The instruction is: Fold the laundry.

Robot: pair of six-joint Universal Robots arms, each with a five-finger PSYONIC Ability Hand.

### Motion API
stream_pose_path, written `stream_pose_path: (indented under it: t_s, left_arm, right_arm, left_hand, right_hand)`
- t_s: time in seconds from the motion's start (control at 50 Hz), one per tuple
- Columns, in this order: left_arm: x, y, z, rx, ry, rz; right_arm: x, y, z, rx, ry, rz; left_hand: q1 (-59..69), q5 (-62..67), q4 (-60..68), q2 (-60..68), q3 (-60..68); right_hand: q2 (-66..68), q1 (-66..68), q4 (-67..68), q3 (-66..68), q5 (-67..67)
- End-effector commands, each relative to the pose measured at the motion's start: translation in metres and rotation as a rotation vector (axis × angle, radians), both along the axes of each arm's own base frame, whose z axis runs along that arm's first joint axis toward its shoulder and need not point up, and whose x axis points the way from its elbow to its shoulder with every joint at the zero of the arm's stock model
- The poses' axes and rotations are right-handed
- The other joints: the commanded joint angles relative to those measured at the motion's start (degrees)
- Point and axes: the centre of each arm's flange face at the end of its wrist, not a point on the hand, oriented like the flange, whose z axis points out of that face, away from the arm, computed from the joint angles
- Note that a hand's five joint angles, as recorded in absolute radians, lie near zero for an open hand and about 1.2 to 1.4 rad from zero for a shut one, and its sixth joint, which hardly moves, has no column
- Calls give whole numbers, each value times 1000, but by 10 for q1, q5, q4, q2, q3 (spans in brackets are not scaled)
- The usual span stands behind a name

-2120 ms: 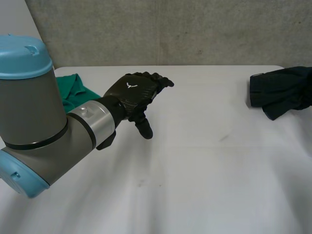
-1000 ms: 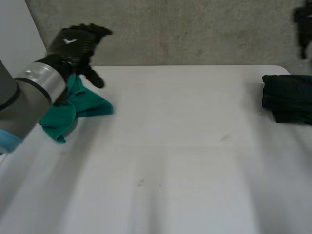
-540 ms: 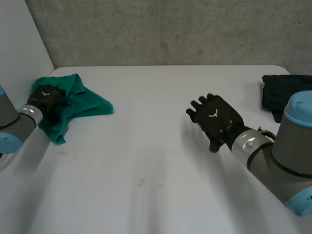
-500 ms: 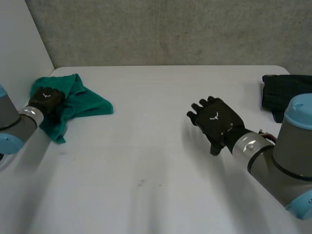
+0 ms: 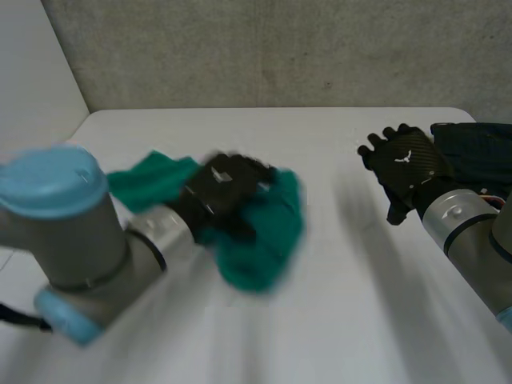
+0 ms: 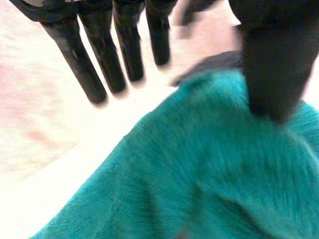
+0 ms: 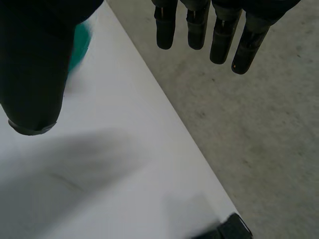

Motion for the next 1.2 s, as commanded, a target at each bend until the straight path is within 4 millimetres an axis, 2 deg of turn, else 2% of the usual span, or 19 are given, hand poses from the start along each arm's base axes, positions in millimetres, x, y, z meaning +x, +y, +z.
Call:
stream_pose_path:
  t_s: [0.02, 0.08, 0.1, 0.18, 0.28, 0.32, 0.38, 0.48, 0.6, 0.72, 0.84, 0.9, 0.96, 1.0, 1.02, 1.1, 1.12, 1.18, 1.2]
  left_arm:
    - [-7, 20, -6, -11, -101, -55]
    - [0, -3, 9, -86, -105, 39]
    - [11, -21, 18, -103, -102, 125]
    - [33, -51, 26, -129, -106, 263]
    - [40, -65, 27, -151, -105, 289]
    - [40, -73, 23, -156, -113, 289]
    - [43, -93, 3, -141, -162, 278]
    - [61, -125, -27, -179, -307, 238]
    - [59, -143, -49, -170, -339, 209]
    - [56, -138, -71, -57, -371, 128]
    - [54, -133, -75, -44, -394, 94]
    - [53, -133, -75, -52, -401, 94]
    - [52, -132, -74, -57, -410, 108]
    - [52, -132, -73, -62, -419, 125]
    - [51, -132, -73, -65, -424, 128]
    - [45, -136, -66, -128, -431, 167]
    - [44, -139, -64, -155, -426, 180]
    - [38, -156, -37, -299, -368, 264]
    - [36, -159, -27, -341, -347, 287]
  right_arm:
    - [-1, 0, 0, 5, 3, -20]
    - [-1, 0, 0, 12, -6, -20]
    - [0, 1, -1, 18, -12, -18]
    - [0, 5, -1, 93, -67, -21]
    - [0, 20, -1, 299, -114, -2]
    - [1, 31, -2, 427, -137, 23]
    - [2, 43, -5, 562, -190, 30]
    - [1, 46, -14, 655, -323, -23]
    - [1, 50, -36, 734, -455, -77]
    - [4, 45, -64, 777, -464, -114]
    - [12, 46, -85, 802, -427, -136]
    - [18, 46, -91, 793, -418, -127]
    - [23, 44, -92, 767, -418, -121]
    - [29, 40, -89, 722, -434, -96]
    - [30, 38, -87, 708, -440, -91]
    - [41, 28, -74, 646, -467, -38]
    - [47, 22, -65, 611, -473, -8]
    - [58, 10, -46, 540, -493, 34]
    - [63, -2, -30, 467, -499, 51]
  left_hand:
    - [-432, -453, -488, -475, -483]
    - [-432, -453, -488, -475, -483]
    - [-432, -453, -488, -475, -483]
    - [-432, -453, -488, -475, -483]
    - [-432, -453, -488, -475, -483]
    - [-432, -453, -488, -475, -483]
    - [-432, -453, -488, -475, -483]
    - [-431, -453, -488, -475, -483]
    - [-426, -448, -483, -470, -478]
    - [-378, -399, -434, -421, -429]
    - [-243, -265, -300, -287, -295]
    - [-75, -96, -131, -119, -127]
    - [130, 109, 74, 87, 79]
    - [267, 246, 211, 224, 216]
    - [268, 247, 212, 225, 217]
    - [268, 247, 212, 225, 217]
    - [268, 247, 212, 225, 217]
    - [268, 247, 212, 225, 217]
    - [268, 247, 212, 225, 217]
  right_hand:
    - [-25, -15, -34, -20, -31]
    - [-25, -15, -34, -20, -31]
    - [-25, -15, -34, -20, -31]
    - [-25, -15, -34, -20, -31]
    - [-25, -15, -34, -20, -31]
    - [-25, -15, -34, -20, -31]
    - [-25, -15, -34, -20, -31]
    - [-25, -15, -34, -20, -31]
    - [-25, -15, -34, -20, -31]
    - [-25, -15, -34, -20, -31]
    - [-25, -15, -34, -20, -31]
    - [-25, -15, -34, -20, -31]
    - [207, 217, 199, 212, 202]
    - [553, 563, 544, 558, 547]
    - [647, 658, 639, 653, 642]
    - [675, 685, 666, 680, 669]
    - [675, 685, 666, 680, 669]
    - [675, 685, 666, 680, 669]
    - [675, 685, 666, 680, 669]
